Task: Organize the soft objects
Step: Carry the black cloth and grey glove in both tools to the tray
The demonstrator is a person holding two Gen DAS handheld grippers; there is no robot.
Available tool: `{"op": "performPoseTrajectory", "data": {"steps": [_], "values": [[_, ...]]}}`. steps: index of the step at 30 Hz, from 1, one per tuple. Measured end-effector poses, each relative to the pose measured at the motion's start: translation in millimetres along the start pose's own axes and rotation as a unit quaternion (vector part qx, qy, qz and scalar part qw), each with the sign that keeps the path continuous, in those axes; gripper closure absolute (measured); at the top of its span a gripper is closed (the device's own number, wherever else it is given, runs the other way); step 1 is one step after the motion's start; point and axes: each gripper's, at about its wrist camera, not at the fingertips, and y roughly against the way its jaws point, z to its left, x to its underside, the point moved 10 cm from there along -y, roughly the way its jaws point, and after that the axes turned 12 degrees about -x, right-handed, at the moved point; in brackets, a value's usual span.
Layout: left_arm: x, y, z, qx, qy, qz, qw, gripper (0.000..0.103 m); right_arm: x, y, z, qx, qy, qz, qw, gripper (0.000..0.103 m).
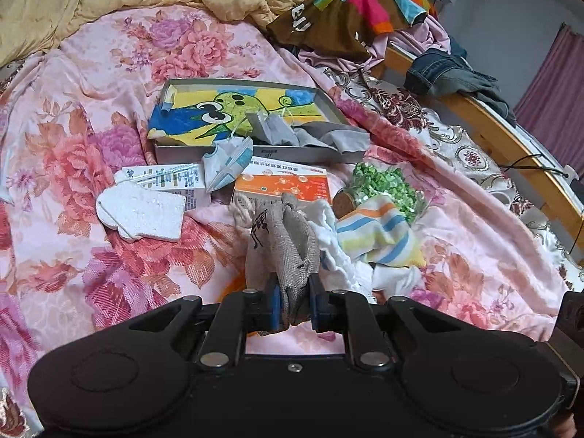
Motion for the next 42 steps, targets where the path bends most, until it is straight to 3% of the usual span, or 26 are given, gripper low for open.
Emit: {"op": "performPoseTrajectory", "data": {"steps": [6, 16, 26, 34, 42], "values": [[-7.3, 25.0, 4.8, 0.001, 0.024, 0.011, 0.9997, 0.087, -11.6, 10.6, 17.3, -0.032, 0.024, -0.037, 0.999, 0.096], [-30.2, 49.2, 12.6, 0.020, 0.071, 0.009, 0.9972, 0.088, -48.6, 14.9, 25.3, -0.044, 0.054, -0.063, 0.996, 0.096], [-81.3, 57.8, 23.0, 0.034, 0.104, -0.042, 0.9932, 0.088, -135.8, 3.1, 11.9, -0.085, 0.059, -0.104, 0.989, 0.096], [-129.8, 13.3, 13.5, 0.030, 0.065, -0.082, 0.9941, 0.088, -212.9, -40.3, -15.3, -0.045, 0.116, -0.139, 0.982, 0.096], [-176.4, -70.7, 2.5, 0.035, 0.076, -0.128, 0.9882, 0.088, -239.3, -88.8, -75.3, 0.001, 0.130, -0.146, 0.981, 0.096]]}}
